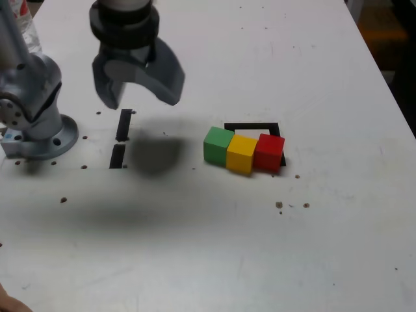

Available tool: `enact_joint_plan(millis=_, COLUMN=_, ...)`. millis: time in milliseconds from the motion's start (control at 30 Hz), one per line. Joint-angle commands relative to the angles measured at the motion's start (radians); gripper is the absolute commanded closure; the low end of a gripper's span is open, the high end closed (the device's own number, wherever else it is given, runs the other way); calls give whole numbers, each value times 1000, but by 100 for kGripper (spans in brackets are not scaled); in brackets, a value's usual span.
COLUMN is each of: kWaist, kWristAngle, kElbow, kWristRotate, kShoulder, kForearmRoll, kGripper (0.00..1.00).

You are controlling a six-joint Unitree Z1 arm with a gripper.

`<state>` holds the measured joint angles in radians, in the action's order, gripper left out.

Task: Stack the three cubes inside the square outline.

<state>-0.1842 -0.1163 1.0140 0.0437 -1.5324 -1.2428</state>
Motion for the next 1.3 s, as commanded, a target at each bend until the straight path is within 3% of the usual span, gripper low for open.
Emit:
enact_joint_plan(millis=0, kWaist=2, kWristAngle=-2, kElbow=66, kWristRotate=-25, kShoulder=-22, kForearmRoll=-33, kGripper=5)
enact_joint_plan(millis=233, kWaist=2, kWristAngle=1, kElbow=222, kWristRotate=-106, kShoulder=-82, kForearmRoll=-80, kGripper=5)
enact_joint_plan(millis=433, kWaist=2, kWristAngle=22, kElbow=379, kWristRotate=-164, kShoulder=-187, kForearmRoll=-105, kGripper=5)
enact_joint_plan(millis=733, kWaist=7, kWristAngle=24, kElbow=541, kWristRotate=-241, kShoulder=-329, kForearmRoll=-110, kGripper=6)
enact_joint_plan(millis=1267, kWaist=63, kWristAngle=23, kElbow=640, kWristRotate=-369, kShoulder=-457, kForearmRoll=-79, kGripper=6)
